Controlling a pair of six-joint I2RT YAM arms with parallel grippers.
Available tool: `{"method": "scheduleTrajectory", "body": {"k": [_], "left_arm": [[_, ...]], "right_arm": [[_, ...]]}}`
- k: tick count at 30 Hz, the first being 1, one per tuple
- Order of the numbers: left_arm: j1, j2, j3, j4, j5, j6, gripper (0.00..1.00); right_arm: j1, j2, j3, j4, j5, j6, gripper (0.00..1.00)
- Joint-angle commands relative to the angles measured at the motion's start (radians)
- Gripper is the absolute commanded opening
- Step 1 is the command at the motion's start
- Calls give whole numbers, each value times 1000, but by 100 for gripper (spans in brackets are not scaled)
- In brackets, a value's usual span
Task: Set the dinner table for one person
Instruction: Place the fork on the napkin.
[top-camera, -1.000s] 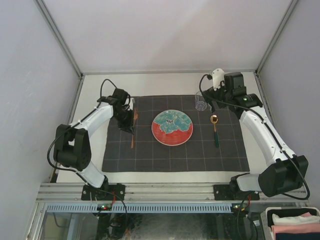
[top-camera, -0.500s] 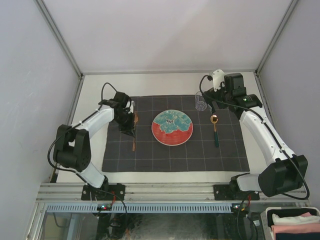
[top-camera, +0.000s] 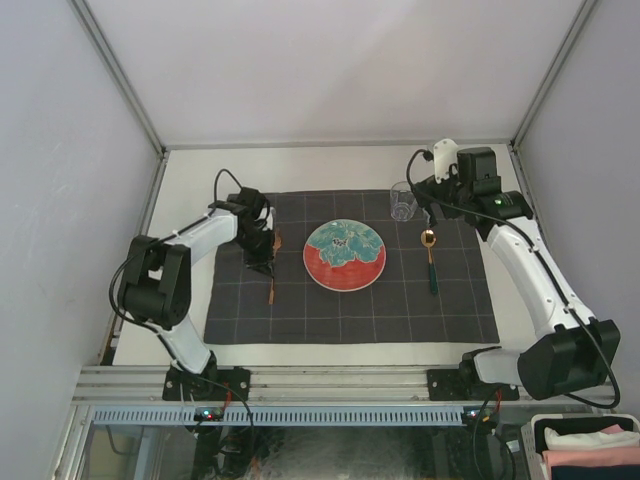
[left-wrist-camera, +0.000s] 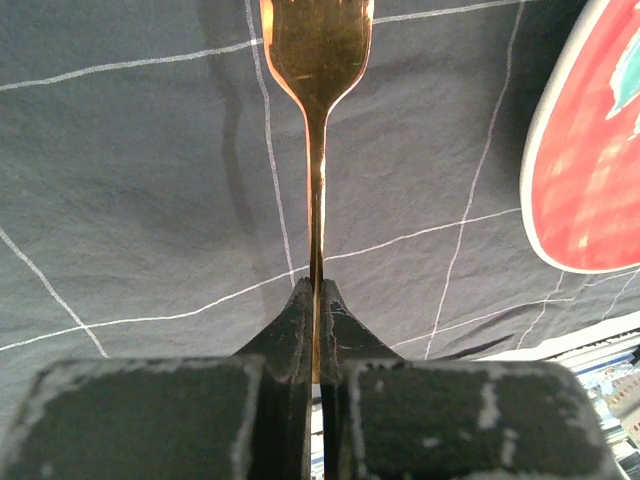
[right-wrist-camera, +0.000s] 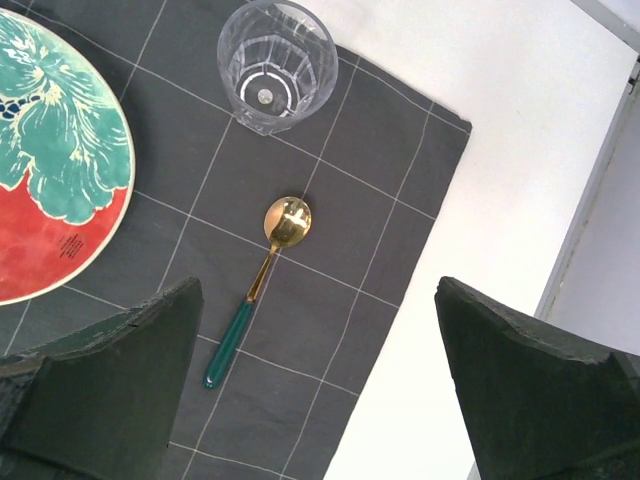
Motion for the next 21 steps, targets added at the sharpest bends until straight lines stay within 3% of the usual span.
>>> {"method": "scheduleTrajectory", "body": {"k": [1, 21], "left_arm": [[-12, 18, 21, 20, 6, 3, 0], [-20, 73, 57, 23, 5, 12, 0]], "right_arm": [[-10, -41, -8, 16, -7, 7, 100], [-23, -65, -29, 4, -13, 12, 100]]}}
